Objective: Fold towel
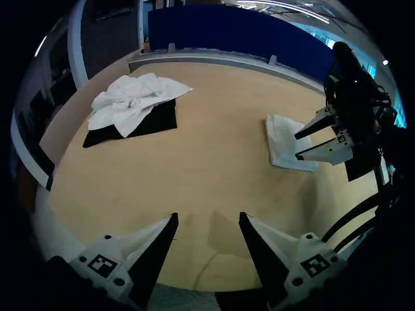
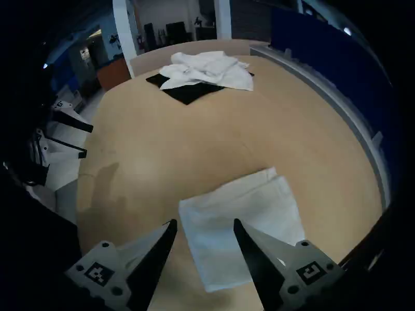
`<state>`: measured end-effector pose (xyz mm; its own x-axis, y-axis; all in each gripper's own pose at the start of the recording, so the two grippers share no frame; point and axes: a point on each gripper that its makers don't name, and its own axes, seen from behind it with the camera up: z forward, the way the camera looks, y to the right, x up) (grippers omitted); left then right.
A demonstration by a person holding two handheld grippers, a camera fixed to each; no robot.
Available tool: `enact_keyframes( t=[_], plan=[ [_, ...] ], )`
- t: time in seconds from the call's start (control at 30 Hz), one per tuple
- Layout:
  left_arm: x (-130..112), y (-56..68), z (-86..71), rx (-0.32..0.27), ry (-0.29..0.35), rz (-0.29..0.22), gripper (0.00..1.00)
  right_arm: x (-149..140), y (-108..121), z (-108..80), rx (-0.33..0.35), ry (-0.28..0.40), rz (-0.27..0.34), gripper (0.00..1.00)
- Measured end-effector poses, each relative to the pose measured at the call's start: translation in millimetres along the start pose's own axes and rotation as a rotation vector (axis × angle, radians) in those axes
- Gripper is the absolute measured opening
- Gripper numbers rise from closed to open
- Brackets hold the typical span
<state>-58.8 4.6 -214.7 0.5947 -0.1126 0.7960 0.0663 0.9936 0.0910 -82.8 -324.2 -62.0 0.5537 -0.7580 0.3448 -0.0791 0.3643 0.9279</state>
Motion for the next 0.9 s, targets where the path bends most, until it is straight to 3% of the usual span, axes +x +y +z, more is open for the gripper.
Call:
enact_keyframes(
  t=[0.17, 0.47, 0.57, 0.7, 0.9],
  plan=[
    [2, 3.1, 0.8, -0.005, -0.001, 0.007, 0.87, -7, 6, -8.0, -0.08, 0.032, 0.077, 0.96],
    [8, 7.3, 2.7, -0.018, 0.003, 0.011, 0.87, -38, 25, -28.8, -0.285, 0.063, 0.341, 0.97],
    [10, 9.7, 3.6, -0.025, 0.003, 0.014, 0.86, -45, 24, -33.1, -0.316, 0.073, 0.403, 0.97],
    [12, 13.2, 4.0, -0.033, 0.004, 0.019, 0.87, -52, 18, -34.3, -0.316, 0.071, 0.435, 0.97],
    [14, 15.3, 3.1, -0.038, 0.006, 0.028, 0.87, -65, 13, -33.7, -0.32, 0.049, 0.422, 0.97]
  ],
)
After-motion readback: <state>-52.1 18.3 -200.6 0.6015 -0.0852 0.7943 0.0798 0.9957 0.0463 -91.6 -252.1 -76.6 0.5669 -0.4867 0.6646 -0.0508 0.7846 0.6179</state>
